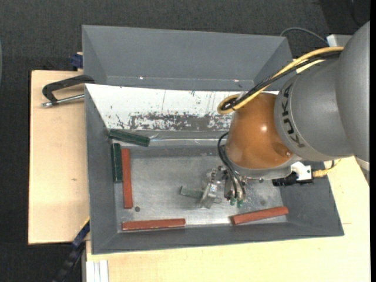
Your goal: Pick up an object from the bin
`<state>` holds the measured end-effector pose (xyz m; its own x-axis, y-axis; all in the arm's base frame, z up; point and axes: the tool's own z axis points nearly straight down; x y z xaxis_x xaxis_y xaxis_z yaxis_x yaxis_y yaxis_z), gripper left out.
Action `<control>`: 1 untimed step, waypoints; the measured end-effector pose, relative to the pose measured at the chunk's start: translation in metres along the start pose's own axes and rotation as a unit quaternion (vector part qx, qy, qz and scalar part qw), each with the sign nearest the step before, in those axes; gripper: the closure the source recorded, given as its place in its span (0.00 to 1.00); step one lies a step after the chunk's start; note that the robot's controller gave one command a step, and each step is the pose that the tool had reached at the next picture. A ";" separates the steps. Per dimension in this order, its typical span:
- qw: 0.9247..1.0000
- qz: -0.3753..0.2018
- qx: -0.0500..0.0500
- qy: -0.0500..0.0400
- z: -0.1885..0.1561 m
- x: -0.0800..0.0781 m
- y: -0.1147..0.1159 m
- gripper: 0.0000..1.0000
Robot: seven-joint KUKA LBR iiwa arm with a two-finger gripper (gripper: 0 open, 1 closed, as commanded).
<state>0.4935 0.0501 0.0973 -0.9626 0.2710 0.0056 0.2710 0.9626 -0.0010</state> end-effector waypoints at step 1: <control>1.000 0.000 -0.001 -0.001 -0.020 -0.001 0.000 1.00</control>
Offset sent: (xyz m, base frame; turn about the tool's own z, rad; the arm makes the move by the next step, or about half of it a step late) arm 0.0001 0.0001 0.0458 0.0000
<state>0.4945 0.0503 0.1172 -0.9625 0.2712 0.0028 0.2712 0.9625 0.0001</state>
